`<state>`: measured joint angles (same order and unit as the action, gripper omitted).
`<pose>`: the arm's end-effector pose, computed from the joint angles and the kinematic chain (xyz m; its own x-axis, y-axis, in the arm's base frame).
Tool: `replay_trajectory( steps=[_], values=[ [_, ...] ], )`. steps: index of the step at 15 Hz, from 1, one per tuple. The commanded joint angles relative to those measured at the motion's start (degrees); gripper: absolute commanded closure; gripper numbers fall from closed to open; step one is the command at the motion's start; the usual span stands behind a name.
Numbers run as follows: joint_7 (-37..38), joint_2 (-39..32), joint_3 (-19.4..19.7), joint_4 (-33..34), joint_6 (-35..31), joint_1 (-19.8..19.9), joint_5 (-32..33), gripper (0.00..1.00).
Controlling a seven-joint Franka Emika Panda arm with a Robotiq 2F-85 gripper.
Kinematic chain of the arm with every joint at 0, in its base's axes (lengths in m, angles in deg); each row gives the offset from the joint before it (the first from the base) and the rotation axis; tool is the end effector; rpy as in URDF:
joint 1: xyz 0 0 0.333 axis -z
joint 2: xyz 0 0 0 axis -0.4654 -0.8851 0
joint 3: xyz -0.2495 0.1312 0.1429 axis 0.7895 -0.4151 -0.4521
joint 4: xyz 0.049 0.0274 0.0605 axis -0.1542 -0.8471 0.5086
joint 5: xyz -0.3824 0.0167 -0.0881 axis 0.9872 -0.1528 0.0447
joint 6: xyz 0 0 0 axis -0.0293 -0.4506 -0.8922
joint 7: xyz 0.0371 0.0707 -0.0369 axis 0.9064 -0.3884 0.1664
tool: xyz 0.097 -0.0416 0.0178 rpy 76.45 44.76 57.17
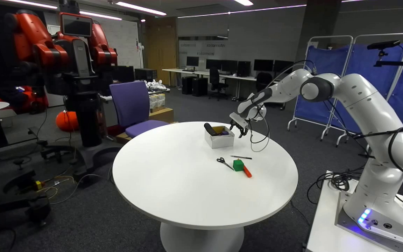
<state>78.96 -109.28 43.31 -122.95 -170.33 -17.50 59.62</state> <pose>0.6977 -0.2311 0.2156 -0.0917 -0.9955 -0.0232 -0.9165 0.0935 -0.3889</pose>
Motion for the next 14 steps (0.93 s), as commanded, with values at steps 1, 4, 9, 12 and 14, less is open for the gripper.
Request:
replay_trajectory(
  steps=[1,4,9,12,14],
  values=[
    [1.0,-1.5,0.0,3.8,3.4,-0.5,2.2,0.00],
    [1.0,-2.4,-0.4,5.5,5.9,-0.5,2.7,0.00],
    [1.2,-3.6,-0.7,7.5,10.7,-0.2,2.5,0.00],
    [1.1,-4.2,-0.7,8.7,12.7,0.3,2.3,0.00],
    [1.1,-4.6,-0.7,9.4,13.6,0.7,2.2,0.00]
  ],
)
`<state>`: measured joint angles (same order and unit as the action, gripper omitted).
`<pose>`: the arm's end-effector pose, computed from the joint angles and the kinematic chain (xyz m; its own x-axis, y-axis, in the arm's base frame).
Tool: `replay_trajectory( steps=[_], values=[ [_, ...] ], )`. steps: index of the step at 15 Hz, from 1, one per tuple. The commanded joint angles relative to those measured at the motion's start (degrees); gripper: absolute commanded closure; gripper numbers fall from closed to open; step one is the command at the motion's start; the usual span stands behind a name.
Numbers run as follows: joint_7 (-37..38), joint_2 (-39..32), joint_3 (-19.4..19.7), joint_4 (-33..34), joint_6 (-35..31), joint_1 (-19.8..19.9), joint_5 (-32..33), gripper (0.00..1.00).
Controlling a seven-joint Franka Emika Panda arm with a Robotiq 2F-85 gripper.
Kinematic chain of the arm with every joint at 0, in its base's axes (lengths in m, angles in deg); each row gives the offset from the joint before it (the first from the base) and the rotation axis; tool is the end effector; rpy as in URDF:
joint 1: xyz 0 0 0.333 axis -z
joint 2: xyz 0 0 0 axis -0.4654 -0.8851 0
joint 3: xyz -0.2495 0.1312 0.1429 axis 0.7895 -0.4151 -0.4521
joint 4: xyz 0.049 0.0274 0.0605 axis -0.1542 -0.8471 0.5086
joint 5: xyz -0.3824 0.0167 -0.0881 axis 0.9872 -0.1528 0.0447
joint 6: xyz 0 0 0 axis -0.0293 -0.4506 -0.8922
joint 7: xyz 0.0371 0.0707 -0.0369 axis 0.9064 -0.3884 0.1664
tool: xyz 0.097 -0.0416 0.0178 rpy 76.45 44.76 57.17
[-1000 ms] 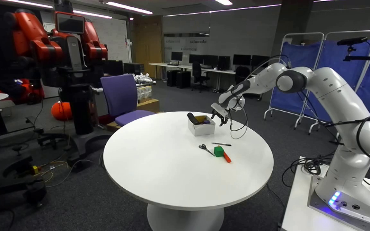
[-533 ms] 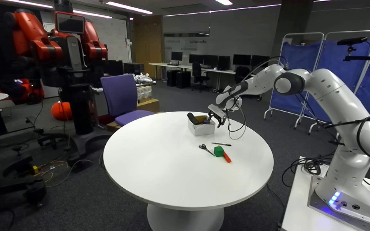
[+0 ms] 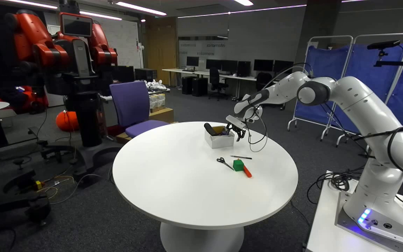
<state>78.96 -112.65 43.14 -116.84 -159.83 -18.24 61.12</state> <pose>0.7144 -0.2097 0.1999 -0.0135 -0.9966 -0.0809 -0.9595 0.0357 -0.2794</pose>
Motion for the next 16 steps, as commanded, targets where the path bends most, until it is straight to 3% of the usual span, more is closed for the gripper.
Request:
replay_trajectory(
  steps=[1,6,7,8,10,16],
  values=[
    [1.0,-1.4,-0.5,3.7,3.3,1.7,0.7,0.00],
    [0.5,-2.2,-0.3,5.3,2.8,2.5,1.0,0.00],
    [0.7,-2.2,-0.4,5.4,3.1,2.7,0.9,0.25],
    [0.7,-2.2,-0.3,5.5,3.3,2.7,1.0,0.26],
    [0.7,-2.2,-0.4,5.5,3.5,2.8,1.0,0.40],
    [0.8,-2.1,-0.4,5.8,3.7,2.8,1.0,0.87]
  ],
)
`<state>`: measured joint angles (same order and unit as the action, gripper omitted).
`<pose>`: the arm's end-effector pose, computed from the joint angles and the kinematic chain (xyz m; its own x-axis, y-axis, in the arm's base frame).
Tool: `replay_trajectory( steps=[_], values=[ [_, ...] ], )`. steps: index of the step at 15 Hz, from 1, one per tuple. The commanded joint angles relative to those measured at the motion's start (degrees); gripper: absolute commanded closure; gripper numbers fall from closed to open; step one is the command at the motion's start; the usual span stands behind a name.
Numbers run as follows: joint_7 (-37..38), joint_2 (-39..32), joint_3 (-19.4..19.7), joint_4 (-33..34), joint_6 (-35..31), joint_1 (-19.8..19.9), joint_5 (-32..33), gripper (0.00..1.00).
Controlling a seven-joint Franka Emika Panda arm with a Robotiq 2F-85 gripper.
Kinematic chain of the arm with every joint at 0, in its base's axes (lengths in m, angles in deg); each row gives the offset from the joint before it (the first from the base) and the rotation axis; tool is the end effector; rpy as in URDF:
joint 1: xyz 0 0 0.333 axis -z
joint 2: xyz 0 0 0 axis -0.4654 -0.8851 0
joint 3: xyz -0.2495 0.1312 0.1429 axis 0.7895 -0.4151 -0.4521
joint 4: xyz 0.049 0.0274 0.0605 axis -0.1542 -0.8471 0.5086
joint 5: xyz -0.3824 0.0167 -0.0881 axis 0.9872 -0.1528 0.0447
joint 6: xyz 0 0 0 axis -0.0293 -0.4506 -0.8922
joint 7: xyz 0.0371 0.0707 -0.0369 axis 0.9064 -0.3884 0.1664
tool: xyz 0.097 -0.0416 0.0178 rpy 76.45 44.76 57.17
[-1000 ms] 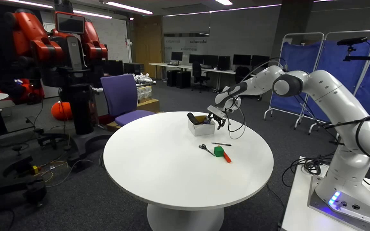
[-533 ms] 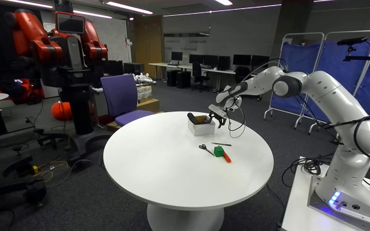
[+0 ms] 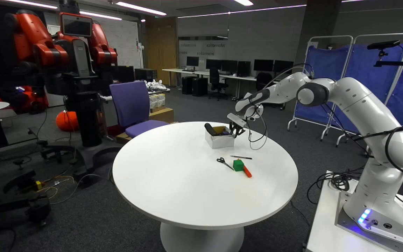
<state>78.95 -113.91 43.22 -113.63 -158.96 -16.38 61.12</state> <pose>0.7187 -0.2336 0.2073 -0.0355 -0.9964 -0.0770 -0.9529 0.0570 -0.2979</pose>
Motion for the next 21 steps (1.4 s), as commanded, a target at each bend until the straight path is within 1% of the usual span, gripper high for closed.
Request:
replay_trajectory(
  steps=[1,2,3,4,6,9,12,15,21],
  values=[
    [0.9,-0.7,-0.4,2.4,3.0,0.9,1.0,0.95],
    [1.0,-0.4,-0.5,2.1,3.5,0.9,1.0,0.99],
    [0.9,-0.1,-0.6,1.8,4.0,1.0,0.9,1.00],
    [0.3,0.5,-0.9,1.2,4.6,1.1,0.9,0.97],
    [-0.6,1.5,-1.2,0.1,5.0,1.3,0.8,1.00],
    [-2.9,3.9,-2.3,-2.2,6.2,1.5,-0.1,0.98],
    [-3.8,5.3,-2.8,-3.4,5.9,1.7,-0.7,0.99],
    [-4.1,7.7,-3.5,-6.3,5.5,0.8,-1.0,0.99],
    [-7.0,17.8,-5.6,-14.6,6.9,-2.8,0.0,0.99]
  ],
)
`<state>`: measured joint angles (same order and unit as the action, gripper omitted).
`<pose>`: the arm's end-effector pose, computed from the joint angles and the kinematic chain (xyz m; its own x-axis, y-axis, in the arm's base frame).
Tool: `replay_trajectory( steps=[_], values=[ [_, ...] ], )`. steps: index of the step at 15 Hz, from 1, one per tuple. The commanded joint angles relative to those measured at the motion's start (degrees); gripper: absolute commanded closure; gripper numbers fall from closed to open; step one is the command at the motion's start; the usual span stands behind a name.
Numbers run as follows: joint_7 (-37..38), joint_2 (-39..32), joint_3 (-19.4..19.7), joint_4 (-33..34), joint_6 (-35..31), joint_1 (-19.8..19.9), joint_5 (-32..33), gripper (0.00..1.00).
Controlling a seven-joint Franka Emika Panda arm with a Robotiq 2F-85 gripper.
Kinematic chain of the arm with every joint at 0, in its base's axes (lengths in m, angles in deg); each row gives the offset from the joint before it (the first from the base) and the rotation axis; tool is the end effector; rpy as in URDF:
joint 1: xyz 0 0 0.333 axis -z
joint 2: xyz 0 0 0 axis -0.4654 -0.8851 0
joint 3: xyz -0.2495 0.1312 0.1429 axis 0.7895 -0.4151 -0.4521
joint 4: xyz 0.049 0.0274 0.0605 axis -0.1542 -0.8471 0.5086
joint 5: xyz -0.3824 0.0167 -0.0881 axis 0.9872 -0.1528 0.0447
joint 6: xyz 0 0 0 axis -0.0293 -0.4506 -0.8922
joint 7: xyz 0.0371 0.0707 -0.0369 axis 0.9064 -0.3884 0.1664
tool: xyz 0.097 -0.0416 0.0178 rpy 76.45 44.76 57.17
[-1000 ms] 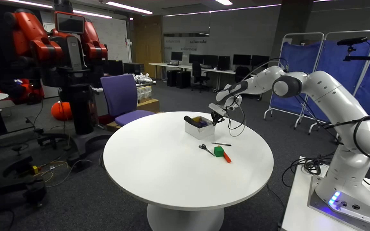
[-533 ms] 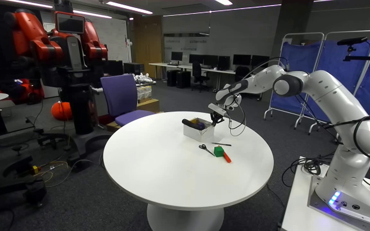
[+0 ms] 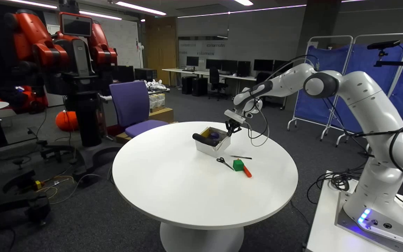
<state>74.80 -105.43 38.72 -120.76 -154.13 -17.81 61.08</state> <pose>0.7126 -0.1642 0.2479 0.1192 -0.9800 -0.1596 -0.9588 -0.0719 -0.2747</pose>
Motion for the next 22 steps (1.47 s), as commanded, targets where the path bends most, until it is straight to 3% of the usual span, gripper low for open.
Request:
replay_trajectory(
  steps=[1,7,15,22],
  values=[
    [-3.6,11.0,-1.5,-8.4,2.7,-2.3,0.3,0.99],
    [-5.6,20.3,-2.9,-14.4,5.8,-7.6,0.2,0.99],
    [-11.0,23.7,-5.5,-18.5,8.3,-7.7,-4.9,0.99],
    [-19.2,24.7,-8.1,-19.9,16.3,-8.9,-12.6,0.99]
  ],
)
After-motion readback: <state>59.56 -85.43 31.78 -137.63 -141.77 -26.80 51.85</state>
